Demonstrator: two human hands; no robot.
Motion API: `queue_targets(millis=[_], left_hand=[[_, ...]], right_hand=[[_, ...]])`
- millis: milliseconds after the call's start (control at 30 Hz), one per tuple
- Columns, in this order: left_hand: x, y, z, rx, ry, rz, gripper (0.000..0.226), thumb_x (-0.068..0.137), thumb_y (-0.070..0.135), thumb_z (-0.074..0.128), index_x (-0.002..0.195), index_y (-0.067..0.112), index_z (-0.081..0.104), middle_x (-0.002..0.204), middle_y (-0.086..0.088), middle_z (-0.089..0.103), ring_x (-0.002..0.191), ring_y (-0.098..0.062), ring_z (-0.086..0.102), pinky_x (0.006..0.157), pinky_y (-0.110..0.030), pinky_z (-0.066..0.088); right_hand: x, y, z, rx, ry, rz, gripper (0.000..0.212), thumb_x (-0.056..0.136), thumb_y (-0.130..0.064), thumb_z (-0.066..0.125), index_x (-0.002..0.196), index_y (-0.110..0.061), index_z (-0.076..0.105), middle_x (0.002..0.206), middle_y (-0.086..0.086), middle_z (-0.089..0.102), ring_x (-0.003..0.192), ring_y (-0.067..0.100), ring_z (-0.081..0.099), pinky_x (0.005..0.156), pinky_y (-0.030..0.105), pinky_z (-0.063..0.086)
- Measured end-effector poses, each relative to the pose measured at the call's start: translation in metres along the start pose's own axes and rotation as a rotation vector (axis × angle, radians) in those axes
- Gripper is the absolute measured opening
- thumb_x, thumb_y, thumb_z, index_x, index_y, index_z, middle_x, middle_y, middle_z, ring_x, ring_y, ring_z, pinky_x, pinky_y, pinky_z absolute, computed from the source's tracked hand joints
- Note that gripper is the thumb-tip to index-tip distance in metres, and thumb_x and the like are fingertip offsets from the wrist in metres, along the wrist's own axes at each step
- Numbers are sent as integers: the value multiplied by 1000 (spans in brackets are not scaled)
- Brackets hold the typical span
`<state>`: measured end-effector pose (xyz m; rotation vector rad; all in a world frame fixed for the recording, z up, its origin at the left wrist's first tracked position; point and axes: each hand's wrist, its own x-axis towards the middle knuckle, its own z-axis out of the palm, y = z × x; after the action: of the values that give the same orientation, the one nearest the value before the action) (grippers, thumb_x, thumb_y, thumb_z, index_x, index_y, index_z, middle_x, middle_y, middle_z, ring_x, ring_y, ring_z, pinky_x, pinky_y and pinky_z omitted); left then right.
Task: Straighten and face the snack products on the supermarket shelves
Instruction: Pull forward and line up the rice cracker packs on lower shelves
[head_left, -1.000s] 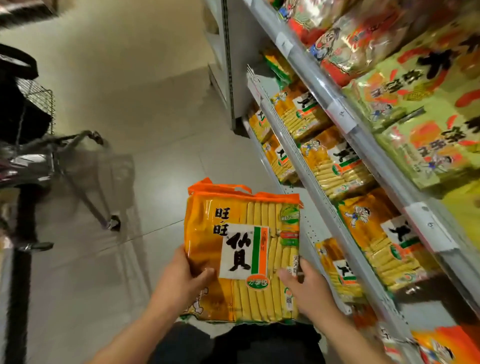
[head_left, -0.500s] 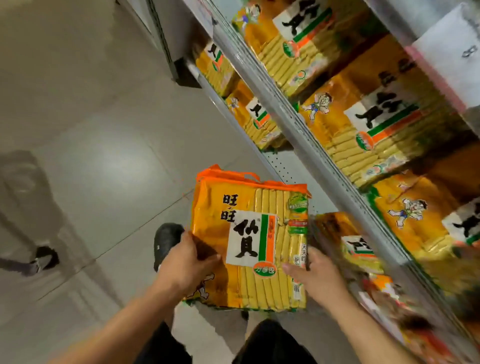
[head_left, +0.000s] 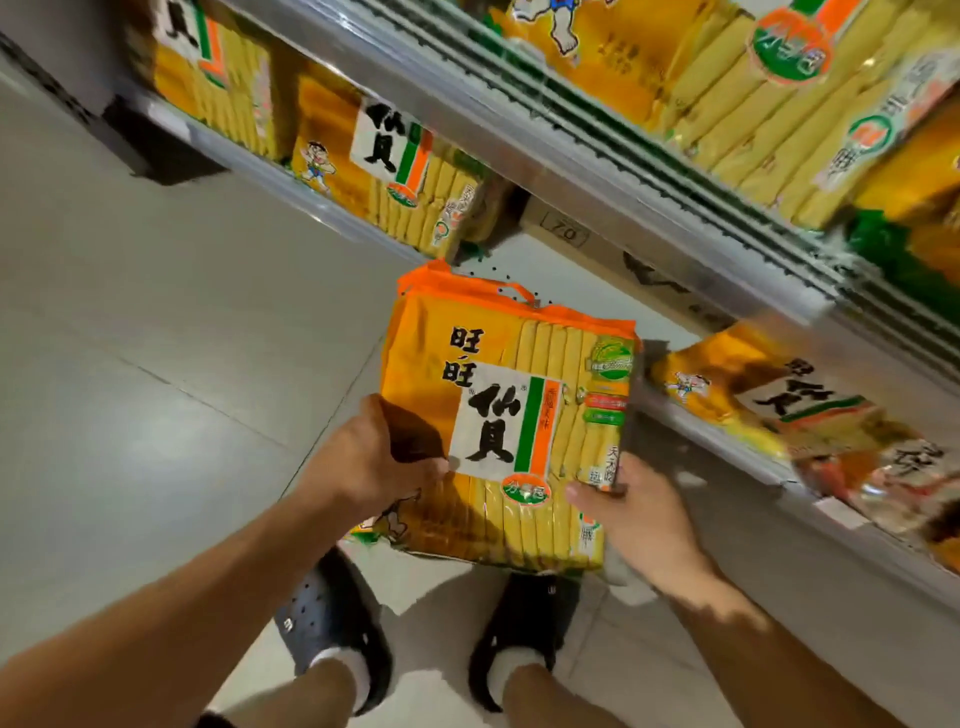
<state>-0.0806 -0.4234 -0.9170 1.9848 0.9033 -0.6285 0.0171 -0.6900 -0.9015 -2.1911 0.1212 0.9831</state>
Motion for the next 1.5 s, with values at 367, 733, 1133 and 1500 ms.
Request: queue_targets(millis=[367, 733, 1133, 1500], left_hand=[[128, 53, 28, 119, 210, 277, 66, 64, 56, 82, 104, 27, 38, 97, 5, 59, 83, -18, 59, 64, -36, 50], [197, 120, 34, -1, 470, 602, 64, 70, 30, 86, 109, 24, 35, 105, -1, 61, 96, -29, 61, 76, -41, 52], [223, 140, 43, 20, 490, 589, 62, 73, 22, 84, 104, 21, 30, 107, -11, 61, 99, -39, 61, 80, -44, 50], [233, 135, 46, 47, 458, 601, 59, 80, 18, 78, 107, 25, 27, 118, -11, 59, 106, -38, 59, 85, -46, 50]], right_hand=[[123, 20, -12, 102, 328, -74, 22, 76, -24, 81, 89, -30, 64, 81, -20, 72, 77, 3, 68, 70, 33, 55], [193, -5, -58, 68, 683, -167, 44, 65, -26, 88, 89, -23, 51, 82, -10, 63, 75, 13, 63, 59, 28, 50], [212, -6, -39, 95, 731, -95, 33, 81, -15, 76, 96, -21, 46, 100, 0, 64, 96, 27, 65, 72, 40, 57], [214, -8, -40, 89, 685, -124, 26, 87, -12, 69, 98, -22, 48, 107, 2, 67, 99, 26, 66, 77, 43, 58]])
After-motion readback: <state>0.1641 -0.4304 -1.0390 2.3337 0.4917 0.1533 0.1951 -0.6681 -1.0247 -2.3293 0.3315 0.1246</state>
